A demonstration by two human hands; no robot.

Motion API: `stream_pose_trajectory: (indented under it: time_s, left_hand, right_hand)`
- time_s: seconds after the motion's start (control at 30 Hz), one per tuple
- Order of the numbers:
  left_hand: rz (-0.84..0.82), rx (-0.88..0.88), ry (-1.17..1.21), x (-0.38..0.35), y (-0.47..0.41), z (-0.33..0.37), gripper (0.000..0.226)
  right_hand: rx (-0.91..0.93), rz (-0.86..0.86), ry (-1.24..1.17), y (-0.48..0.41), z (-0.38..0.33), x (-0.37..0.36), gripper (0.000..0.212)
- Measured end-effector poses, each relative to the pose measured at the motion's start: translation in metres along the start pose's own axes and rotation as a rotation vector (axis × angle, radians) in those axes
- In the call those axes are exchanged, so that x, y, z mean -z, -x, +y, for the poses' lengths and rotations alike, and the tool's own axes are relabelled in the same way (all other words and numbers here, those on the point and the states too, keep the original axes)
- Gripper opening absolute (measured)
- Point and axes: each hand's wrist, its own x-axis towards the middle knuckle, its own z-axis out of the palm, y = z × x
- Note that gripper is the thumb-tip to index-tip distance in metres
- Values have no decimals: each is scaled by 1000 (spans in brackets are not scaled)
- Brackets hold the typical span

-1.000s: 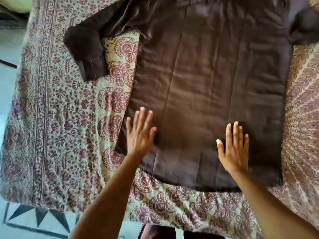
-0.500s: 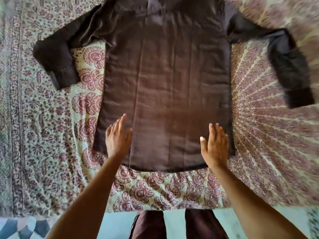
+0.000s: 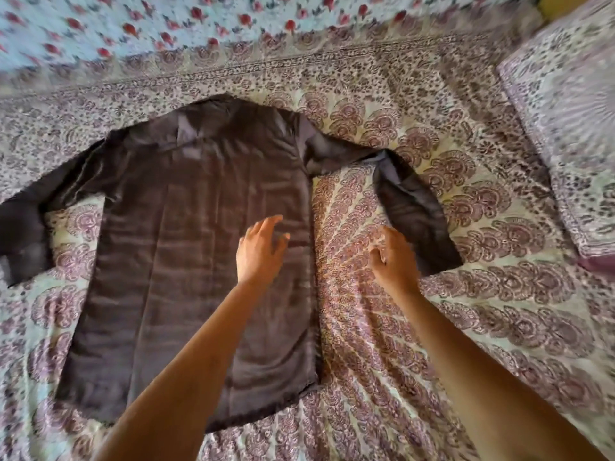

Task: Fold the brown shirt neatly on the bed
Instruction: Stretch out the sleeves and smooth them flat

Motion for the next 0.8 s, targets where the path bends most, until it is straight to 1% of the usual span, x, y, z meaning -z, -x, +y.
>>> stream_pose_trajectory:
  time_s: [0.1, 0.2, 0.27, 0.37, 0.43, 0.5, 0.6, 0.67, 0.73, 0.77, 0.8]
  left_hand:
    - [-8, 63, 30, -25, -37, 39, 39]
    - [-40, 85, -35, -49, -71, 59, 39]
    - [-51, 78, -97, -65, -94, 69, 38]
    - [-52, 62, -155, -87, -124, 78, 42]
    - [-33, 69, -176, -100, -147, 82, 43]
    - [-23, 65, -186, -113, -167, 85, 45]
    - [-45, 54, -213, -131, -198, 87, 50]
    - [-78, 52, -290, -141, -212, 86, 52]
    - [-127, 59, -336, -154, -221, 84, 54]
    - [-131, 62, -344, -158, -225, 83, 54]
    - [-120, 66, -357, -161, -229, 83, 52]
  right_hand:
    - [-21, 4, 84, -41, 38, 26, 50]
    - [-123, 55, 128, -77, 66, 32, 49]
    - [-234, 47, 175, -101, 82, 32, 55]
    - [-399, -42, 215, -127, 102, 28, 71]
    - [-435, -80, 204, -141, 116, 24, 79]
    - [-410, -63, 188, -150, 128, 22, 80]
    - [-382, -46, 156, -159, 138, 22, 77]
    - [-395, -117, 122, -166, 142, 23, 71]
    - [-371, -189, 55, -172, 148, 30, 52]
    - [-332, -158, 16, -176, 151, 36, 41]
    - [-294, -70, -19, -181, 154, 45, 31]
